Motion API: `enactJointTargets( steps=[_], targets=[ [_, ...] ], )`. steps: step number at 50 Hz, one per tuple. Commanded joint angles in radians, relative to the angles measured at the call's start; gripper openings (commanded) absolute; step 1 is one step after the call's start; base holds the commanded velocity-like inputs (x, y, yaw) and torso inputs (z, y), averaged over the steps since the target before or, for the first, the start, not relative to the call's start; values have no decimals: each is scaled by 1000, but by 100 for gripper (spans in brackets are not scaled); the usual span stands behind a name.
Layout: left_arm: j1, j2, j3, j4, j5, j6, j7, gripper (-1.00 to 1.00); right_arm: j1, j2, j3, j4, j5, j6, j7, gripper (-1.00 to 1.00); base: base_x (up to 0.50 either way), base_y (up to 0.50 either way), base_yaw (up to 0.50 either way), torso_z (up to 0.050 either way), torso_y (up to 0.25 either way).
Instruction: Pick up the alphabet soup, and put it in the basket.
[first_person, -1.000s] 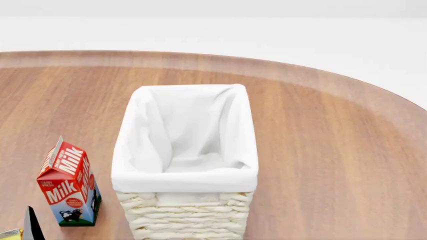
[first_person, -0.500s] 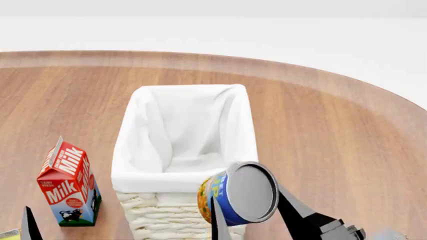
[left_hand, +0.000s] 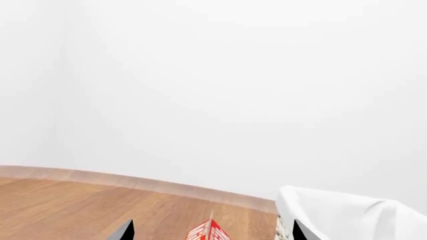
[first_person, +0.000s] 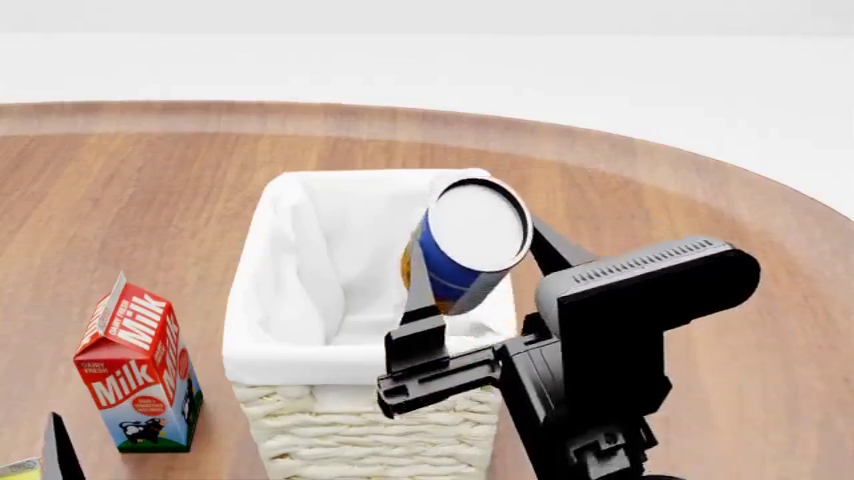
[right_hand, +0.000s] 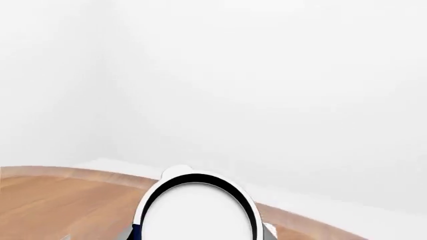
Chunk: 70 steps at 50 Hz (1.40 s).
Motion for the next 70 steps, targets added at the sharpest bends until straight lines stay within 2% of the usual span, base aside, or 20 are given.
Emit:
enactJointTargets(
  steps=[1,4,25,37,48,70],
  targets=[
    [-4,0,7,1,4,-5,-2,100,283,-107,-41,210,-33,175,31,-100,0,0,0,0,0],
    [-8,0,9,-4,3,-7,-1,100,347,-149,-43,309,-27,192,16,-100,0,0,0,0,0],
    [-17,0,23,-17,5,1,8,100,639,-333,-158,635,-102,331,24,-100,0,0,0,0,0],
    [-10,-7,21,2,1,-6,0,100,737,-432,-183,975,-133,276,-57,-100,0,0,0,1,1],
    [-9,-8,25,5,6,-8,-3,100,812,-490,-183,1182,-129,263,-99,-100,0,0,0,0,1],
    [-11,-8,32,-6,15,5,-4,100,822,-520,-213,1165,-39,328,-131,-100,0,0,0,0,1]
  ],
)
